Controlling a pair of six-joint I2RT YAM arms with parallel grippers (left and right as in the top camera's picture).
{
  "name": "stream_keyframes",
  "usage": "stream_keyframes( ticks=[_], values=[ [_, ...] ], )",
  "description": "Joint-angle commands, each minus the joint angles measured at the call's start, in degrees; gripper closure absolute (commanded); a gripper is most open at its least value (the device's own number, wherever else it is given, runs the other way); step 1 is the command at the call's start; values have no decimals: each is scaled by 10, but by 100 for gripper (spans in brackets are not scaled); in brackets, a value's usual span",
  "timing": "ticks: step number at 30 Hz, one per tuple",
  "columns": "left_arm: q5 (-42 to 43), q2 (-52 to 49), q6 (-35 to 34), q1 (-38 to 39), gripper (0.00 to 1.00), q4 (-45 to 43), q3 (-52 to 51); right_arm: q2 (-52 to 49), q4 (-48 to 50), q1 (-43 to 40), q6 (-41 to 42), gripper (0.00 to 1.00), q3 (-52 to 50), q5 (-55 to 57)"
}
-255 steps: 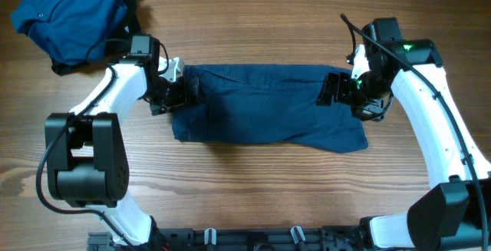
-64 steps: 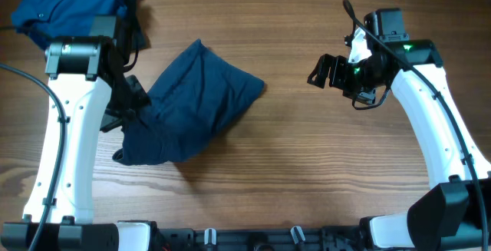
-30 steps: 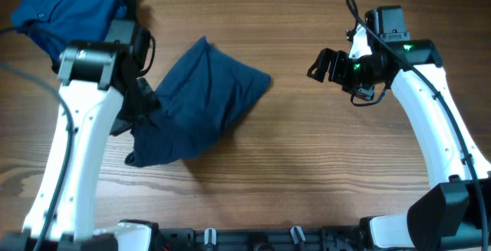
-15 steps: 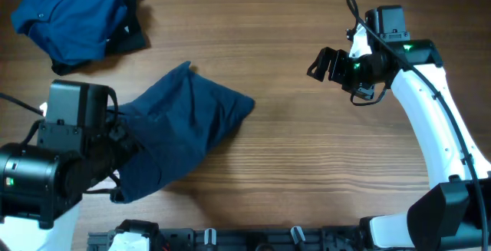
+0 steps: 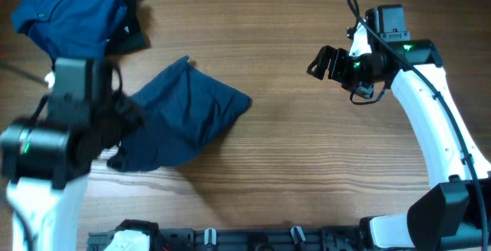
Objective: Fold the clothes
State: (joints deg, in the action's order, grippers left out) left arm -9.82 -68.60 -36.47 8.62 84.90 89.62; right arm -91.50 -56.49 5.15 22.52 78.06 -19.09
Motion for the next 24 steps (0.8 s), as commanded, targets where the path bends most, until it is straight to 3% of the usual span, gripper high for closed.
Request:
stream_keyframes(
  ticks=[1, 13, 24],
  values=[
    [-14, -76, 33, 2, 96, -52, 4, 14, 1, 1, 5, 1, -2, -5],
    [17, -312, 33, 11, 96, -190, 4, 14, -10, 1, 6, 0, -2, -5],
    [34, -337, 33, 116, 96, -308, 4, 14, -15, 1, 1, 0, -2, -5]
  ],
)
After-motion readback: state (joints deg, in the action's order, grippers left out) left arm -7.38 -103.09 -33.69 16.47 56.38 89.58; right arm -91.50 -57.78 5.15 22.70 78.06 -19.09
